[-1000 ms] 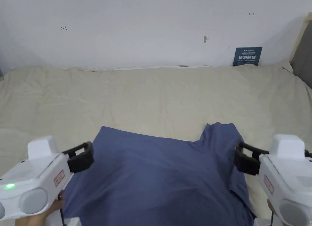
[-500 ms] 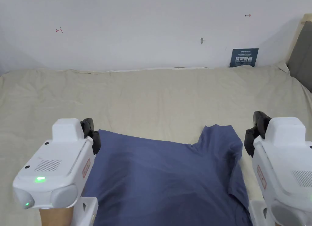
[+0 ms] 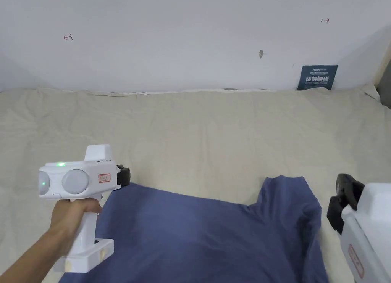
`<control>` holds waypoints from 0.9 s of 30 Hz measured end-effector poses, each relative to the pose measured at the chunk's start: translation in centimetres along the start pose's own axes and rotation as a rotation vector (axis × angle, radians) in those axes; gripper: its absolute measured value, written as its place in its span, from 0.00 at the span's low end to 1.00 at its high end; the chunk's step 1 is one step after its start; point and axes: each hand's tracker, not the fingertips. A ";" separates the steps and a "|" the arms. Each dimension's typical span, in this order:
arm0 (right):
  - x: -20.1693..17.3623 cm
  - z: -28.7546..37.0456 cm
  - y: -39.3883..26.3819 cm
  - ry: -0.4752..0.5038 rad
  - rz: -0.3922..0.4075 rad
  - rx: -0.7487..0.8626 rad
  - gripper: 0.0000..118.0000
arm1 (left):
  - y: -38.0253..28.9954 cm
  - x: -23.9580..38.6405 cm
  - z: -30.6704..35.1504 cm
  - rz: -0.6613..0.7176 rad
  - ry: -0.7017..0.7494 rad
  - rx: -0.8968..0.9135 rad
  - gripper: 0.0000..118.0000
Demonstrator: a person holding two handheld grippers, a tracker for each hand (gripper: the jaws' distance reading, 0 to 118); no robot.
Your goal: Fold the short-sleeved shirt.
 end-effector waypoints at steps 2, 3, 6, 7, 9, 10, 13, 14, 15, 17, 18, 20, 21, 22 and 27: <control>0.1 -1.6 -0.4 -0.004 0.006 -0.026 0.01 | 1.2 -1.2 -3.5 -0.009 0.020 -0.053 0.07; 0.2 -2.4 -0.7 -0.004 0.008 -0.038 0.01 | 1.8 -1.8 -5.2 0.003 0.034 -0.061 0.25; 0.5 -4.7 -1.6 -0.029 0.010 -0.070 0.01 | 2.0 -3.3 -9.6 0.012 0.023 -0.134 0.84; 0.6 -5.4 -1.9 -0.034 0.008 -0.083 0.01 | 2.0 -3.6 -11.1 -0.001 0.037 -0.174 0.88; 0.9 -6.7 -2.6 -0.047 0.005 -0.107 0.01 | 1.4 -3.9 -12.5 -0.049 0.128 -0.187 0.87; 1.1 -7.2 -2.9 -0.051 0.006 -0.117 0.01 | 1.2 -4.0 -13.4 -0.076 0.154 -0.196 0.87; 1.4 -8.5 -3.7 -0.063 0.010 -0.145 0.01 | 0.2 -4.4 -16.0 -0.101 0.200 -0.278 0.87; 1.5 -8.8 -4.0 -0.067 0.016 -0.155 0.01 | -0.2 -4.6 -16.5 -0.103 0.206 -0.299 0.85; 1.6 -9.2 -4.3 -0.071 0.023 -0.169 0.01 | -0.5 -4.6 -17.0 -0.081 0.190 -0.301 0.75; 2.0 -9.7 -4.8 -0.071 0.019 -0.200 0.01 | -1.1 -4.9 -17.6 -0.025 0.147 -0.306 0.54; 2.3 -9.9 -5.1 -0.067 0.013 -0.215 0.01 | -1.2 -4.4 -17.0 -0.035 0.199 -0.261 0.53; 2.7 -10.4 -5.4 -0.067 -0.002 -0.249 0.01 | -1.2 -3.1 -15.8 -0.072 0.187 -0.257 0.40; 2.9 -10.8 -5.6 -0.067 -0.007 -0.280 0.03 | -1.3 -2.5 -15.3 -0.105 0.196 -0.253 0.29; 3.2 -11.2 -5.8 -0.077 -0.015 -0.306 0.04 | -1.3 -2.3 -15.1 -0.124 0.180 -0.252 0.15; 4.5 -14.8 -7.0 -0.047 -0.143 -0.467 0.62 | -1.0 -1.0 -12.1 -0.130 0.172 -0.158 0.03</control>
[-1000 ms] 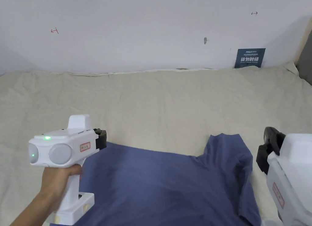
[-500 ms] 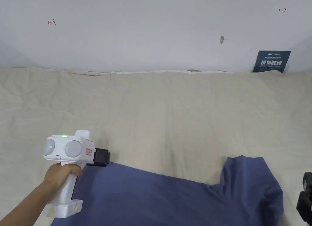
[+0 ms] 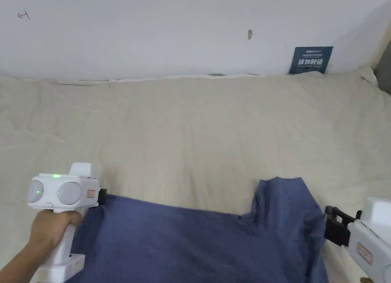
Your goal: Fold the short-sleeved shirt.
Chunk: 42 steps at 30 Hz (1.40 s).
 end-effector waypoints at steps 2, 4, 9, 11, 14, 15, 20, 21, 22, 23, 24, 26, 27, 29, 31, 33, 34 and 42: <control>0.2 -2.1 0.0 0.004 -0.008 -0.038 0.86 | 0.3 -0.3 1.1 0.008 -0.026 0.034 0.03; 0.1 -4.6 -0.2 -0.019 0.009 -0.103 0.94 | 0.5 -0.3 3.5 0.023 -0.068 0.048 0.03; -1.2 -9.5 -1.3 -0.014 0.038 -0.281 0.64 | 0.4 0.2 8.1 0.019 -0.106 0.116 0.03; -1.6 -11.0 -1.9 0.004 0.036 -0.333 0.35 | 0.3 0.3 9.0 0.017 -0.124 0.116 0.03; -2.6 -10.4 -2.3 -0.027 0.093 -0.295 0.31 | -0.4 0.0 9.7 -0.005 -0.130 0.123 0.03; -2.8 -9.8 -2.2 -0.021 0.117 -0.284 0.23 | -0.6 -0.1 9.9 -0.012 -0.125 0.126 0.03; -3.4 -5.7 -0.3 -0.037 0.242 -0.159 0.03 | -0.8 -1.1 11.3 0.014 -0.092 0.151 0.03; -3.6 -4.5 0.5 -0.038 0.271 -0.119 0.03 | -0.8 -1.7 11.1 0.022 -0.086 0.157 0.03; -3.8 -3.1 1.3 -0.035 0.297 -0.071 0.03 | -0.8 -2.1 11.7 0.032 -0.066 0.186 0.03; -4.0 -1.8 2.4 -0.025 0.317 -0.025 0.03 | -0.7 -2.5 12.5 0.037 -0.051 0.205 0.03; -4.2 -0.3 3.5 -0.019 0.336 0.024 0.03 | -0.5 -2.9 13.5 0.039 -0.034 0.232 0.03; -4.6 2.6 5.8 -0.012 0.356 0.134 0.03 | 0.2 -3.8 16.0 0.055 0.001 0.291 0.03; -4.9 3.9 7.2 -0.008 0.365 0.192 0.03 | 0.9 -4.3 17.3 0.063 0.016 0.319 0.03; -5.6 6.9 9.9 -0.019 0.378 0.296 0.03 | 2.3 -4.7 20.7 0.052 0.038 0.373 0.03; -6.1 9.9 13.2 -0.011 0.370 0.409 0.03 | 4.2 -5.3 23.8 0.053 0.083 0.438 0.03; -6.5 12.6 16.4 0.013 0.353 0.490 0.03 | 6.1 -6.0 26.7 0.058 0.096 0.506 0.03; -6.7 14.0 18.0 0.027 0.343 0.523 0.03 | 7.1 -6.3 28.2 0.065 0.114 0.544 0.03; -8.2 20.3 27.7 0.099 0.258 0.736 0.03 | 14.4 -7.9 35.9 0.137 0.181 0.768 0.03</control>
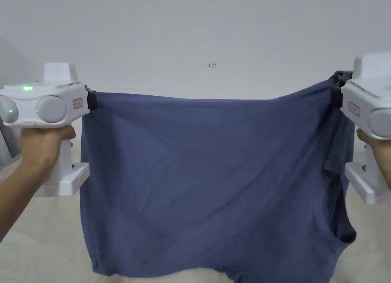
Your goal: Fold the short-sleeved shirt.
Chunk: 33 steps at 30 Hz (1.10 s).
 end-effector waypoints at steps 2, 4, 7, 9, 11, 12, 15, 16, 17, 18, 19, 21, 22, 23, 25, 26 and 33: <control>0.2 -0.6 1.7 -0.002 -0.030 0.020 0.03 | 1.6 0.0 -0.2 0.007 0.012 0.028 0.03; 0.3 -0.9 2.8 -0.002 -0.045 0.044 0.03 | 2.6 0.3 -0.7 0.012 0.030 0.064 0.03; 0.1 -1.8 2.7 0.012 -0.060 0.070 0.03 | 2.6 0.8 -1.4 0.012 0.044 0.083 0.03; -0.1 -2.6 1.8 0.015 -0.061 0.069 0.03 | 1.7 0.9 -2.1 0.021 0.046 0.089 0.03; -0.2 -3.4 0.1 0.039 -0.080 0.062 0.03 | 0.0 0.5 -3.6 0.013 0.047 0.098 0.03; -0.2 -3.9 -1.0 0.046 -0.090 0.045 0.03 | -1.1 0.6 -4.2 0.010 0.047 0.085 0.03; -0.3 -5.6 -5.1 0.072 -0.139 -0.034 0.03 | -5.6 1.1 -6.7 -0.009 0.028 -0.003 0.03; -0.4 -6.1 -6.6 0.075 -0.147 -0.066 0.03 | -7.2 1.3 -7.4 -0.018 0.023 -0.025 0.03; -0.6 -6.6 -8.2 0.077 -0.153 -0.090 0.03 | -8.7 1.4 -7.9 -0.025 0.019 -0.044 0.03; -0.8 -7.1 -10.0 0.085 -0.160 -0.111 0.03 | -10.5 1.6 -8.5 -0.044 0.020 -0.073 0.03; -0.9 -7.4 -11.6 0.093 -0.172 -0.142 0.03 | -12.0 1.5 -8.5 -0.053 0.020 -0.100 0.03; -1.3 -7.8 -15.3 0.120 -0.190 -0.190 0.03 | -15.6 1.5 -9.0 -0.062 0.016 -0.163 0.03; -1.5 -7.9 -17.1 0.128 -0.199 -0.216 0.03 | -17.4 1.5 -9.2 -0.067 0.013 -0.192 0.03; -1.7 -7.8 -18.7 0.133 -0.204 -0.245 0.03 | -19.0 1.4 -9.1 -0.066 0.013 -0.221 0.03; -2.1 -7.1 -22.0 0.156 -0.215 -0.306 0.03 | -22.5 1.1 -8.7 -0.050 0.012 -0.283 0.03; -2.3 -6.6 -23.5 0.163 -0.216 -0.333 0.03 | -24.2 0.9 -8.3 -0.047 0.015 -0.309 0.03; -3.2 1.2 -31.4 0.204 -0.290 -0.504 0.03 | -34.5 -1.5 -2.8 -0.045 0.012 -0.487 0.03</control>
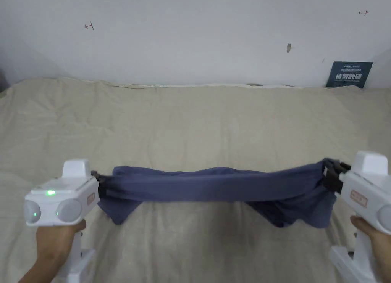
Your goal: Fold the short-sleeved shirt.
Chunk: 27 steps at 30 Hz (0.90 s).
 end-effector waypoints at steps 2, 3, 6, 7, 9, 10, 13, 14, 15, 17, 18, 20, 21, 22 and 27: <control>0.1 2.0 -2.8 0.008 -0.031 -0.021 0.03 | -3.0 0.1 2.7 -0.004 0.001 -0.034 0.03; 0.2 3.1 -4.1 0.015 -0.041 -0.035 0.03 | -4.5 -0.1 3.8 -0.010 0.002 -0.049 0.03; 0.9 6.8 -7.9 0.022 -0.081 -0.064 0.03 | -8.9 -1.4 6.2 -0.015 0.000 -0.085 0.03; 1.1 8.0 -9.0 0.027 -0.091 -0.071 0.03 | -10.1 -1.8 7.1 -0.011 0.002 -0.105 0.03; 1.4 10.7 -11.3 0.021 -0.109 -0.091 0.03 | -12.3 -2.4 9.3 -0.002 -0.001 -0.125 0.03; 1.5 11.9 -12.3 0.024 -0.118 -0.105 0.03 | -12.9 -2.0 11.3 0.000 0.000 -0.133 0.03; 1.7 15.1 -15.2 -0.018 -0.128 -0.183 0.03 | -15.5 -2.5 14.3 0.004 -0.007 -0.164 0.03; 1.6 16.0 -16.0 -0.039 -0.129 -0.215 0.03 | -16.1 -1.8 16.0 0.002 -0.007 -0.174 0.03; 1.7 16.8 -16.9 -0.043 -0.133 -0.230 0.03 | -16.7 -1.5 17.2 0.007 -0.009 -0.186 0.03; 1.7 18.3 -18.7 -0.049 -0.137 -0.257 0.03 | -18.1 -1.6 18.4 0.004 -0.014 -0.209 0.03; 1.8 18.8 -19.6 -0.054 -0.136 -0.280 0.03 | -18.7 -2.6 18.4 -0.001 -0.006 -0.219 0.03; 1.9 19.3 -21.2 -0.063 -0.141 -0.314 0.03 | -19.9 -2.9 18.9 -0.003 -0.003 -0.254 0.03; 1.9 19.4 -22.0 -0.076 -0.148 -0.342 0.03 | -20.4 -2.9 19.0 -0.005 0.004 -0.267 0.03; 2.0 19.4 -22.7 -0.086 -0.157 -0.371 0.03 | -21.1 -3.4 18.4 -0.002 0.006 -0.276 0.03; 2.2 17.9 -24.9 -0.105 -0.205 -0.433 0.03 | -21.2 -2.4 18.8 -0.006 0.015 -0.317 0.03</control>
